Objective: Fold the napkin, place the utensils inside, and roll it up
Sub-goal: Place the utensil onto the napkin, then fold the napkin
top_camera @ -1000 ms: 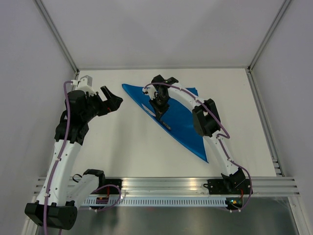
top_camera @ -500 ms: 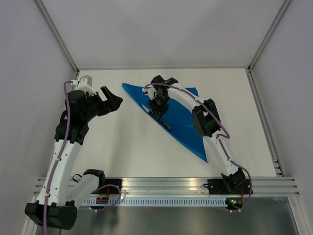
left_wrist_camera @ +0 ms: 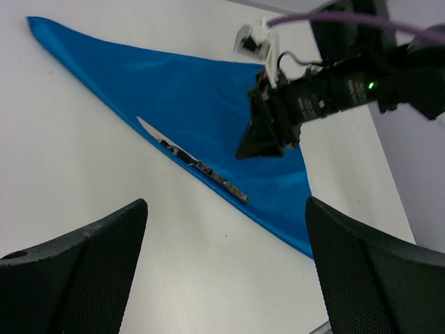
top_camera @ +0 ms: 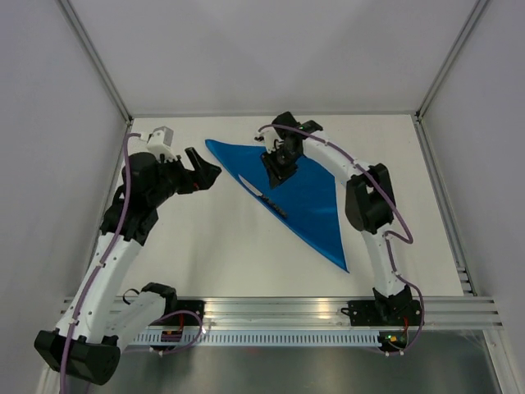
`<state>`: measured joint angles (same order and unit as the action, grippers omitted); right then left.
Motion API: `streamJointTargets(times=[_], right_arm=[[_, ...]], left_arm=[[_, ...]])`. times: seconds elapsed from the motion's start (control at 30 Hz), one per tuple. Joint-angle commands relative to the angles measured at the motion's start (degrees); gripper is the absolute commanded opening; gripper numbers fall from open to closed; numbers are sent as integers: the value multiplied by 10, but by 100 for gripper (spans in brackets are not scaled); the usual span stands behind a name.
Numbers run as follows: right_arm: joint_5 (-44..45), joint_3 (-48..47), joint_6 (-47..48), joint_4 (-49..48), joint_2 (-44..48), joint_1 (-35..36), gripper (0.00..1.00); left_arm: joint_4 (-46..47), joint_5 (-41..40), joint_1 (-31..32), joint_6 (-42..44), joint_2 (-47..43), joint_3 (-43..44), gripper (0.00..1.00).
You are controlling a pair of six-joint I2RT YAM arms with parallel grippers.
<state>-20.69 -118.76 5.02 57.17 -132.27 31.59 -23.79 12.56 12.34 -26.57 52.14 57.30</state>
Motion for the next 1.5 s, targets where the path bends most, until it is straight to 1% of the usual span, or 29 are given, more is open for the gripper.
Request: streamJointTargets(times=[0.0,0.03,0.07,0.1,0.13,0.17,0.2,0.23,0.27,0.3,0.33,0.37,0.4,0.43,0.47,0.53,0.6,0.63,0.67,0.77,0.8,0.83,0.87,0.9,1.0,1.13,1.3,1.37,1.47], right_arm=[[7,62,-40,-48,140,-80,43],[-1,82,-39,-59,157,-95,43],[-8,118,-36,-63,173,-113,43],[-20,136,-30,-66,202,-147,43],[-24,154,-26,-74,216,-165,43],[-29,193,-24,-81,230,-183,43],[-32,211,-19,-87,255,-218,43],[-35,226,-12,-95,266,-234,43],[-36,253,-9,-101,275,-251,43],[-37,265,-9,-106,292,-280,43],[-40,277,-6,-113,297,-292,43],[-42,289,-5,-113,301,-303,43],[-44,295,-5,-115,308,-311,43],[-46,302,-6,-121,312,-322,43],[-45,310,-10,-125,316,-333,43],[-38,317,-14,-140,324,-338,43],[-32,325,-18,-146,328,-340,43],[-33,324,-19,-146,328,-340,43],[-33,323,-19,-147,327,-341,43],[-31,324,-20,-151,327,-345,43],[-29,325,-19,-152,328,-347,43],[-28,327,-19,-156,329,-348,43],[-28,330,-19,-157,329,-348,43],[-27,332,-17,-158,331,-350,43],[-27,339,-17,-161,334,-355,43],[-27,345,-15,-166,339,-360,43],[-26,350,-15,-169,341,-363,43],[-26,351,-15,-170,341,-363,42],[-24,353,-15,-173,342,-363,42]], left_arm=[[70,-35,73,42,16,-7,96],[89,-55,92,49,22,-12,94],[102,-67,133,56,26,-17,93],[115,-81,157,71,36,-24,93],[128,-112,180,81,40,-41,93],[159,-124,233,92,45,-51,93],[173,-152,260,103,52,-60,92],[189,-192,288,129,66,-75,91],[203,-213,344,145,75,-83,91],[234,-234,372,164,86,-91,91],[263,-281,402,206,108,-110,91],[284,-304,463,233,120,-120,91],[334,-323,493,258,133,-130,91],[356,-358,520,304,149,-143,92],[379,-372,558,317,182,-145,92],[428,-389,600,345,237,-145,92],[453,-392,623,369,278,-141,93],[486,-408,646,380,297,-137,94],[502,-415,657,390,339,-135,94],[581,-418,690,429,400,-131,95],[602,-417,698,450,438,-132,95],[620,-413,706,461,455,-130,95],[665,-411,722,475,470,-131,95],[687,-409,730,499,501,-132,95],[757,-402,745,530,541,-130,95],[794,-391,747,544,596,-114,95],[794,-387,747,556,639,-84,93],[792,-382,746,557,656,-69,91],[783,-376,745,563,672,-51,85]])
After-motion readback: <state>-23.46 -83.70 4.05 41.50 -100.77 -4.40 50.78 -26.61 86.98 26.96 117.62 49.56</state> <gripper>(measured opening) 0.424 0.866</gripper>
